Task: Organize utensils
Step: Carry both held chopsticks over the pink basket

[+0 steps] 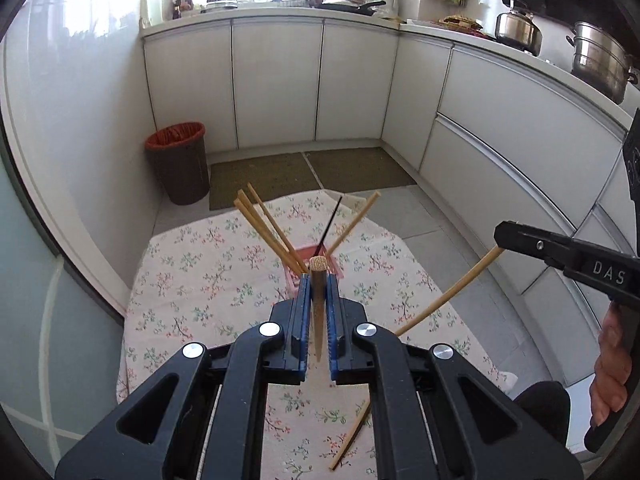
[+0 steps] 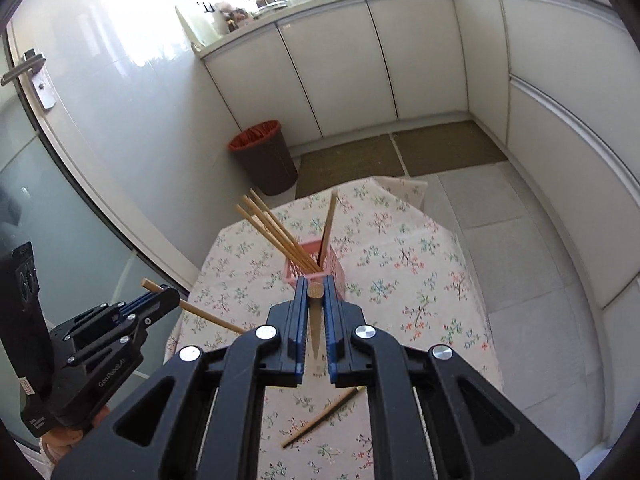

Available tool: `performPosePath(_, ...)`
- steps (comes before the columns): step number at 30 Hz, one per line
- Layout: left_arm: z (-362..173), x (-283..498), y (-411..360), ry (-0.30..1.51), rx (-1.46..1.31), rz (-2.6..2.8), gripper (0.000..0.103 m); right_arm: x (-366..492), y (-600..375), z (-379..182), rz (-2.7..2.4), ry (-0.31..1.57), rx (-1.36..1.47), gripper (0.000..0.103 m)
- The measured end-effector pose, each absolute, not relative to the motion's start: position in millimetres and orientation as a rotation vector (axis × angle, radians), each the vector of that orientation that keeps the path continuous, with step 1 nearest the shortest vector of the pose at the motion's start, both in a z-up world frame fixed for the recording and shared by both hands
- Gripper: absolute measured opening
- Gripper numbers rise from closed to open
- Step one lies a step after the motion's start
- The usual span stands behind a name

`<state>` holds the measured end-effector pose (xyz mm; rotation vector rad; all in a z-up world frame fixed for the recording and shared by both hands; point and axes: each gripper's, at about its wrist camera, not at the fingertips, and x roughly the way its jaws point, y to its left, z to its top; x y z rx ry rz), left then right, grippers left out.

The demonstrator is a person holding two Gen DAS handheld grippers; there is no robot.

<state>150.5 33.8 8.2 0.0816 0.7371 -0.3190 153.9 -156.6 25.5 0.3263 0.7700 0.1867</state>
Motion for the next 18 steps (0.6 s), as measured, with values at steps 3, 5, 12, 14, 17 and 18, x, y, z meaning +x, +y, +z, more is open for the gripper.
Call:
performPosePath(3,30,168,31,0.708,0.082,-0.315,0.006,177,-161,55,0.188,0.734,0.326,0.008)
performPosePath(5,41,179,30,0.691,0.075,-0.31,0.006,190,-163,69,0.188,0.716,0.332,0.008)
performPosePath(12,61,221,19,0.646,0.064,-0.297,0.006,230,-157,90,0.191,0.664,0.29,0.008)
performPosePath(14,60,232,14,0.648,0.062,-0.299,0.006,240,-153,88,0.192,0.658,0.273,0.008)
performPosePath(17,50,251,11,0.661,0.06,-0.292,0.007,256,-149,79,0.186,0.648,0.257,0.008)
performPosePath(18,45,256,10,0.669,0.058,-0.288,0.007,261,-148,74,0.184,0.647,0.252,0.008)
